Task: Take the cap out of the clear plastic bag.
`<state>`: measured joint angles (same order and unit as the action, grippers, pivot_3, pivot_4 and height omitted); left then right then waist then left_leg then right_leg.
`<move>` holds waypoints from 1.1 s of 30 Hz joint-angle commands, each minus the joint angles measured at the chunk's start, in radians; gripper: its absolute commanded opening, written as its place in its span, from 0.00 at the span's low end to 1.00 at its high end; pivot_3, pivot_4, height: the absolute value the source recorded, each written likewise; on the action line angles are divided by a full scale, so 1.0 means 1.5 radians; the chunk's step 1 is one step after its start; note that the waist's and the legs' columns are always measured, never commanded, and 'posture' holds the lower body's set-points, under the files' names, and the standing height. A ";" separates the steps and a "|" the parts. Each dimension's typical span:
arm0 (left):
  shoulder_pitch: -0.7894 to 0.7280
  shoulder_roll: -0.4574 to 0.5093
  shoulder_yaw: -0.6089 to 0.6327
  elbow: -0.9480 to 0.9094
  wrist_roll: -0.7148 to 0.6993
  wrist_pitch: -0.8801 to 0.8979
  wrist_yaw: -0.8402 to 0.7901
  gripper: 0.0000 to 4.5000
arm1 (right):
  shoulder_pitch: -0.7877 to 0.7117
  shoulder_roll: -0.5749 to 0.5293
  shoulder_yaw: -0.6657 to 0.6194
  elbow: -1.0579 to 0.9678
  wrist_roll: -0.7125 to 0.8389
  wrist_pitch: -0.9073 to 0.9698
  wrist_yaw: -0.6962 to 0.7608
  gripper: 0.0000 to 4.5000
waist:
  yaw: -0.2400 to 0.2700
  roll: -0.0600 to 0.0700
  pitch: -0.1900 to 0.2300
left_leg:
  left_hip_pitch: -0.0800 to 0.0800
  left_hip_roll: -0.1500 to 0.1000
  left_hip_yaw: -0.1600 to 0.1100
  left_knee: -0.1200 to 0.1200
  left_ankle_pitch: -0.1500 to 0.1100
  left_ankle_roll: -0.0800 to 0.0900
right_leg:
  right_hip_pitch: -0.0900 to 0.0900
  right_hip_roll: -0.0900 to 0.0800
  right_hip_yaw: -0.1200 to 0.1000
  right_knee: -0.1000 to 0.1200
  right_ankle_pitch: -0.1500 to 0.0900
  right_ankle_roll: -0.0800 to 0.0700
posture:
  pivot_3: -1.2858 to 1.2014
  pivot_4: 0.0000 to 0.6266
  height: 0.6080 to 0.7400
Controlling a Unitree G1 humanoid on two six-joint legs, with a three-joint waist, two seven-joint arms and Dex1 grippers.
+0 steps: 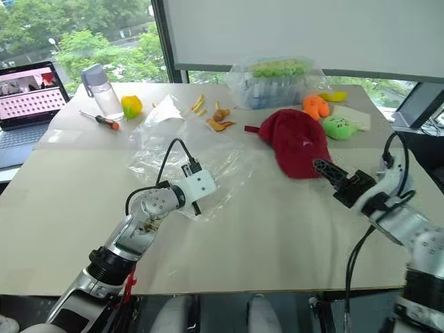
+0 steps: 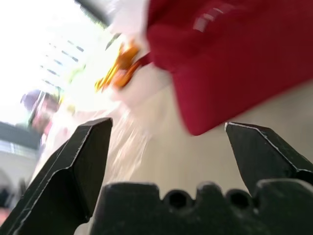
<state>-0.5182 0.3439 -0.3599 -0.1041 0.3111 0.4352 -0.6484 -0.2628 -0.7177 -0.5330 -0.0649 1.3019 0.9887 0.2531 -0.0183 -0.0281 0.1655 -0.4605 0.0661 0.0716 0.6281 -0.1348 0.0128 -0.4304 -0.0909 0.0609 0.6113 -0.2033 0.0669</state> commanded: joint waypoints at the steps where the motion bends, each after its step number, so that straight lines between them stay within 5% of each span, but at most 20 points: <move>1: 0.005 0.007 0.004 -0.042 -0.079 -0.018 -0.083 0.43 | 0.008 -0.029 -0.031 -0.090 -0.020 -0.049 0.103 1.00 | -0.004 0.000 0.000 | 0.001 0.000 0.000 0.000 0.000 0.000 | 0.000 0.000 0.000 0.000 0.000 0.000 | 0.52 0.24 0.99; 6: -0.006 0.039 0.064 -0.057 -0.210 0.025 -0.185 0.82 | -0.071 -0.039 -0.063 -0.148 0.048 -0.079 0.145 1.00 | -0.006 0.000 0.000 | 0.003 0.000 -0.002 0.001 0.000 0.000 | 0.002 0.002 0.000 0.000 -0.001 -0.001 | 0.52 0.24 0.99; 9: -0.025 0.002 0.155 -0.106 -0.356 0.145 -0.195 0.99 | -0.104 -0.041 -0.045 -0.165 0.073 -0.076 0.153 1.00 | -0.005 0.000 0.000 | 0.005 0.000 -0.003 0.002 -0.002 -0.003 | 0.005 0.002 0.000 0.000 -0.001 -0.001 | 0.52 0.24 0.99; 20: -0.117 -0.043 0.435 -0.093 -0.601 0.282 -0.040 0.99 | -0.215 -0.005 0.012 -0.093 0.049 -0.106 0.152 1.00 | 0.000 0.000 0.000 | 0.002 0.000 -0.003 0.004 0.000 0.000 | 0.004 0.002 0.000 0.000 -0.002 0.000 | 0.52 0.24 0.99; 28: -0.026 -0.075 0.450 -0.036 -0.462 0.129 0.187 0.99 | -0.196 0.036 0.216 -0.056 -0.256 -0.199 0.151 1.00 | -0.001 0.000 0.000 | 0.003 -0.001 -0.003 0.005 0.000 0.000 | 0.005 0.002 0.000 0.000 -0.001 0.000 | 0.52 0.24 0.99; 33: 0.053 -0.120 0.434 -0.027 -0.381 0.020 0.297 0.99 | -0.183 0.109 0.255 0.063 -0.469 -0.331 0.022 1.00 | 0.007 -0.001 0.000 | 0.001 -0.001 -0.003 0.005 0.000 0.000 | 0.004 0.002 0.000 -0.001 0.001 -0.004 | 0.52 0.24 0.99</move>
<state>-0.4379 0.1688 0.3027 -0.1318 -0.3093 0.5594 -0.2560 -0.5397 -0.5631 -0.1329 0.0134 0.6930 0.5948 0.3409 -0.0082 -0.0291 0.1660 -0.4597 0.0645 0.0670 0.6357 -0.1343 0.0126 -0.4256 -0.0888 0.0611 0.6109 -0.2013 0.0612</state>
